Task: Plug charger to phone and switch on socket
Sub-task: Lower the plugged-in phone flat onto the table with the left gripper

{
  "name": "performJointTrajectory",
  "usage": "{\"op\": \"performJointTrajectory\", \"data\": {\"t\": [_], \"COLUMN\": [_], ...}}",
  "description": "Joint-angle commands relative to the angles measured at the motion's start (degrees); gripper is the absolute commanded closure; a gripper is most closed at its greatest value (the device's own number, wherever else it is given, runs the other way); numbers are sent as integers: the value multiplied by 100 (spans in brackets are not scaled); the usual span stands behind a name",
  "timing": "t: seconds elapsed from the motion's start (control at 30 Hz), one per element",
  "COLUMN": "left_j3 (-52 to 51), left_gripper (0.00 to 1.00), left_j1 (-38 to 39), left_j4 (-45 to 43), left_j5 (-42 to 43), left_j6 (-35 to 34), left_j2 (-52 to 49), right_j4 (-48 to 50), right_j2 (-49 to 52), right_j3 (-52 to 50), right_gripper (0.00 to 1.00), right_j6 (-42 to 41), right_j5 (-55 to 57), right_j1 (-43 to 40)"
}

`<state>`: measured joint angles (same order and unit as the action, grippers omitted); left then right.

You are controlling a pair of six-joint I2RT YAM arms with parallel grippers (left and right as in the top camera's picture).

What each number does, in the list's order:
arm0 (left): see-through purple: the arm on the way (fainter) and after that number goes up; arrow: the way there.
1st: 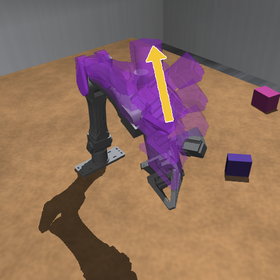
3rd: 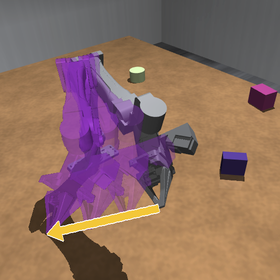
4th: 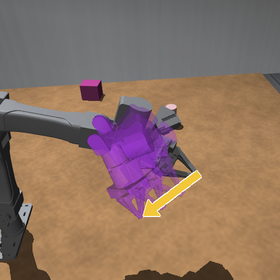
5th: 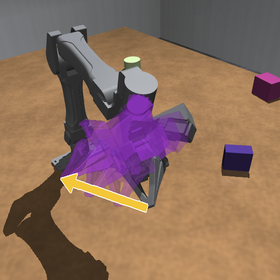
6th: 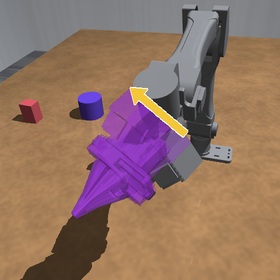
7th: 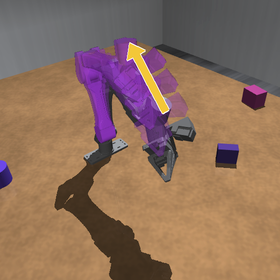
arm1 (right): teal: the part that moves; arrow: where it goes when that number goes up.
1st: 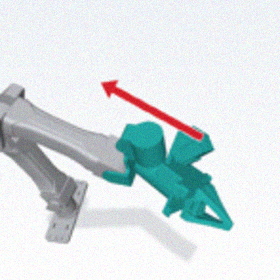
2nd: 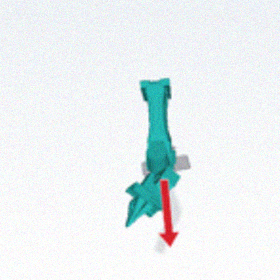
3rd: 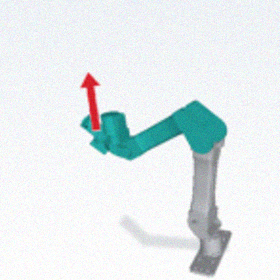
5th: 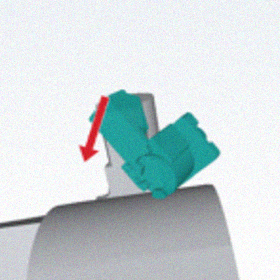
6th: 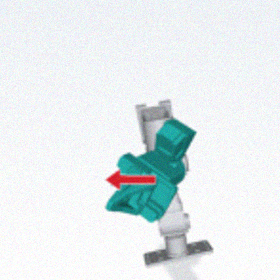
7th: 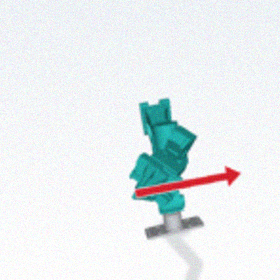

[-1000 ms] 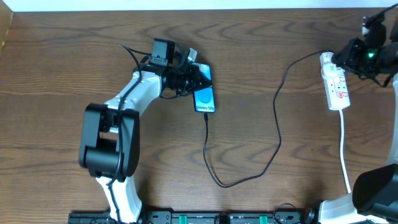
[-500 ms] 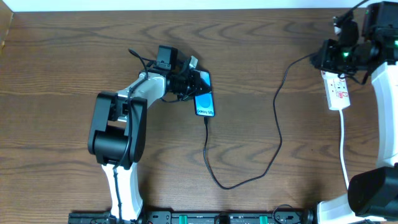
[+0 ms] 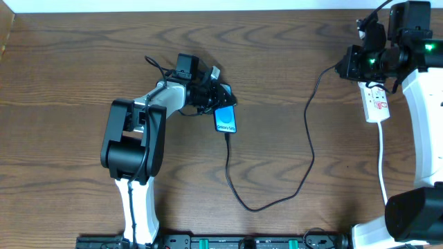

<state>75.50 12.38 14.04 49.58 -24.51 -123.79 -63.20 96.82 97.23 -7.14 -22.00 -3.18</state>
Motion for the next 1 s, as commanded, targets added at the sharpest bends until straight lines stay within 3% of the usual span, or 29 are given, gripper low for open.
{"op": "performJointTrajectory", "data": {"t": [0.0,0.27,0.47,0.97], "left_j3": [83,83,83,83], "left_gripper": [72,70,59,51], "left_j1": [-7,-7,-7,-7], "left_j4": [2,28,376,1180], "left_j5": [66,37,-802,-2581], "left_j6": [90,90,90,92], "left_j2": [-35,-35,-35,-35], "right_j4": [-11,-9,-4,-9], "right_j2": [-109,-109,-109,-107], "right_j3": [24,24,24,24], "right_gripper": [98,98,97,97], "right_j6": [57,59,59,59], "right_j5": [72,94,111,116], "right_j1": [28,28,28,28]}}
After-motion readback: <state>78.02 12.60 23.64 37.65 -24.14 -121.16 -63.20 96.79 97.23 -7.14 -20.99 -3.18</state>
